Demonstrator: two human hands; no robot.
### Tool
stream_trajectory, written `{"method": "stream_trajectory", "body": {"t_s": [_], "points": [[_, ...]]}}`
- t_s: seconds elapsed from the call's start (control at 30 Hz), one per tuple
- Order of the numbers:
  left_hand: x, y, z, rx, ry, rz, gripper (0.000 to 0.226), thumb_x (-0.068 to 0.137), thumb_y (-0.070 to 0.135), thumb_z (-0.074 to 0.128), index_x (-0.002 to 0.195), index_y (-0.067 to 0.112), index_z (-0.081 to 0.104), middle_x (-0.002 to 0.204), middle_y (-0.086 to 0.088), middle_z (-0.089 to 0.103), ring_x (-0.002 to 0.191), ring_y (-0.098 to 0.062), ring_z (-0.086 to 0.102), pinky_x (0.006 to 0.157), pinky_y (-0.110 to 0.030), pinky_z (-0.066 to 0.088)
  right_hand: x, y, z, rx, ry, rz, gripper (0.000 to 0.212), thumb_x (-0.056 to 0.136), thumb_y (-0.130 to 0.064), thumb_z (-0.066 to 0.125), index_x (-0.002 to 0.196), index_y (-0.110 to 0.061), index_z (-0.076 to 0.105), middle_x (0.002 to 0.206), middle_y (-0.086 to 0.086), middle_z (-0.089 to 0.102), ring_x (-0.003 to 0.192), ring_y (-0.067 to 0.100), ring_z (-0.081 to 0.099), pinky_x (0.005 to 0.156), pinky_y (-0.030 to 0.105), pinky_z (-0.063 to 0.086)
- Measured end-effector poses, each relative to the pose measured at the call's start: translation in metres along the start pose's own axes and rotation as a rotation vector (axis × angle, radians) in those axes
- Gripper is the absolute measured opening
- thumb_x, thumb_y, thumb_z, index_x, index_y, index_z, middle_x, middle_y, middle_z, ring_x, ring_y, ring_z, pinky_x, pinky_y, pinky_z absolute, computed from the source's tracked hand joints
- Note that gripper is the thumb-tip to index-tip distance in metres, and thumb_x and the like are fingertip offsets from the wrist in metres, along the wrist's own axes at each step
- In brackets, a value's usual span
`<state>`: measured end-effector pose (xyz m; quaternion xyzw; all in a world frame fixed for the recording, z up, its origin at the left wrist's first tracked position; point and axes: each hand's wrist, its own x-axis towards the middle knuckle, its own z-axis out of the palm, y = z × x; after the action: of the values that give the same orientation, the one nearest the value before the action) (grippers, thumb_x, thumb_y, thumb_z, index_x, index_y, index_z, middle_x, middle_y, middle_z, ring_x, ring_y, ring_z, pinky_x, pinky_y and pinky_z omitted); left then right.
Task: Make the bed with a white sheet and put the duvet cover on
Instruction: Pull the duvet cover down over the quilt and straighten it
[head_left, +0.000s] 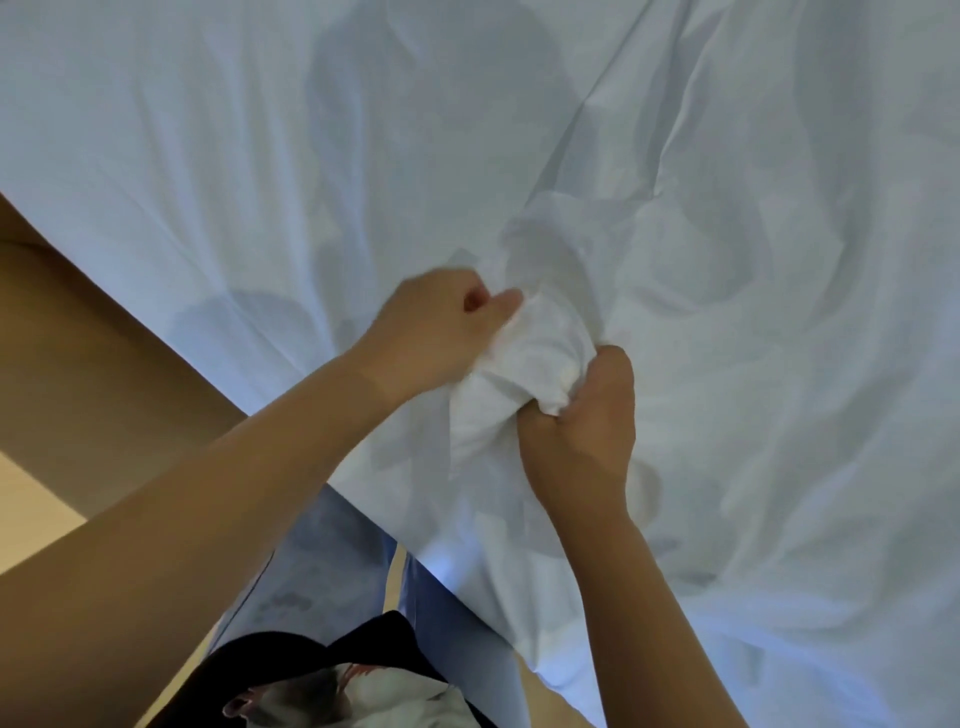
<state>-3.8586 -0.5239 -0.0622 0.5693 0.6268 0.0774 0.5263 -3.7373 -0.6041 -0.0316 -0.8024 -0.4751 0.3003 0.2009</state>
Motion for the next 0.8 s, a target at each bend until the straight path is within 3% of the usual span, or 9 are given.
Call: {"method": "stream_trajectory", "body": {"t_s": [0.07, 0.13, 0.2, 0.3, 0.4, 0.47, 0.53, 0.7, 0.8], "points": [[-0.017, 0.006, -0.002, -0.261, -0.328, -0.148, 0.05, 0.084, 0.062, 0.051, 0.084, 0.014, 0.067, 0.078, 0.001, 0.069, 0.071, -0.013, 0.065, 0.064, -0.022, 0.047, 0.0, -0.002, 0.0, 0.015, -0.026, -0.012, 0.027, 0.079, -0.014, 0.062, 0.092, -0.015, 0.039, 0.092, 0.005, 0.048, 0.087, 0.026, 0.053, 0.075, 0.04, 0.048], [-0.02, 0.01, 0.003, -0.486, -0.46, -0.241, 0.043, 0.083, 0.057, 0.056, 0.096, 0.018, 0.068, 0.088, 0.005, 0.072, 0.079, -0.009, 0.068, 0.07, -0.02, 0.051, -0.002, -0.002, -0.001, 0.035, -0.069, -0.021, 0.029, 0.078, -0.015, 0.063, 0.092, -0.015, 0.038, 0.092, 0.002, 0.047, 0.088, 0.025, 0.052, 0.077, 0.042, 0.049], [-0.014, 0.011, 0.016, -0.479, -0.405, -0.248, 0.035, 0.089, 0.046, 0.057, 0.106, 0.017, 0.064, 0.095, 0.004, 0.07, 0.085, -0.009, 0.066, 0.072, -0.02, 0.052, -0.006, 0.0, -0.003, 0.058, -0.132, -0.014, 0.032, 0.075, -0.022, 0.06, 0.096, -0.016, 0.037, 0.092, -0.005, 0.042, 0.091, 0.022, 0.051, 0.08, 0.04, 0.049], [-0.014, 0.024, 0.041, -0.427, -0.23, -0.198, 0.036, 0.095, 0.037, 0.048, 0.121, 0.013, 0.055, 0.11, -0.003, 0.064, 0.099, -0.017, 0.062, 0.088, -0.031, 0.05, -0.009, 0.006, -0.009, 0.146, -0.152, 0.017, 0.034, 0.073, -0.027, 0.052, 0.103, -0.02, 0.036, 0.099, -0.016, 0.037, 0.098, 0.019, 0.048, 0.086, 0.04, 0.047], [-0.023, 0.034, 0.041, -0.432, -0.089, -0.114, 0.029, 0.093, 0.037, 0.052, 0.11, 0.014, 0.061, 0.1, 0.001, 0.066, 0.093, -0.015, 0.063, 0.084, -0.029, 0.051, -0.013, 0.008, -0.019, 0.172, -0.099, -0.006, 0.038, 0.074, -0.036, 0.053, 0.107, -0.023, 0.039, 0.104, -0.02, 0.037, 0.104, 0.015, 0.045, 0.093, 0.037, 0.043], [-0.03, 0.038, 0.025, -0.468, -0.05, -0.092, 0.024, 0.087, 0.039, 0.062, 0.102, 0.02, 0.064, 0.094, 0.005, 0.068, 0.089, -0.013, 0.065, 0.078, -0.026, 0.052, -0.017, 0.004, -0.031, 0.083, -0.07, -0.103, 0.051, 0.074, -0.05, 0.047, 0.114, -0.019, 0.044, 0.113, -0.015, 0.042, 0.11, 0.016, 0.041, 0.098, 0.031, 0.035], [-0.044, 0.045, 0.003, -0.488, -0.07, -0.057, 0.022, 0.079, 0.038, 0.071, 0.095, 0.024, 0.066, 0.09, 0.008, 0.069, 0.084, -0.008, 0.066, 0.074, -0.023, 0.053, -0.019, -0.005, -0.044, -0.105, -0.061, -0.205, 0.072, 0.076, -0.059, 0.04, 0.129, -0.01, 0.046, 0.128, 0.004, 0.047, 0.121, 0.022, 0.039, 0.104, 0.032, 0.028], [-0.119, 0.06, -0.089, -0.624, -0.133, 0.187, 0.016, 0.063, 0.023, 0.083, 0.077, 0.025, 0.075, 0.08, 0.007, 0.074, 0.074, -0.007, 0.071, 0.058, -0.017, 0.053, -0.045, -0.081, -0.075, -0.139, -0.113, -0.362, 0.086, 0.068, -0.072, 0.036, 0.139, -0.029, 0.013, 0.149, 0.016, 0.027, 0.139, 0.028, 0.021, 0.115, 0.035, 0.015], [-0.161, 0.03, -0.181, -0.555, 0.02, 0.235, 0.034, 0.058, 0.031, 0.085, 0.09, 0.029, 0.075, 0.091, 0.001, 0.075, 0.086, -0.016, 0.072, 0.068, -0.027, 0.057, -0.09, -0.152, -0.044, -0.045, -0.154, -0.475, 0.091, 0.069, -0.079, 0.032, 0.146, -0.042, -0.001, 0.155, 0.008, 0.008, 0.141, 0.019, 0.007, 0.111, 0.04, 0.009]]}}
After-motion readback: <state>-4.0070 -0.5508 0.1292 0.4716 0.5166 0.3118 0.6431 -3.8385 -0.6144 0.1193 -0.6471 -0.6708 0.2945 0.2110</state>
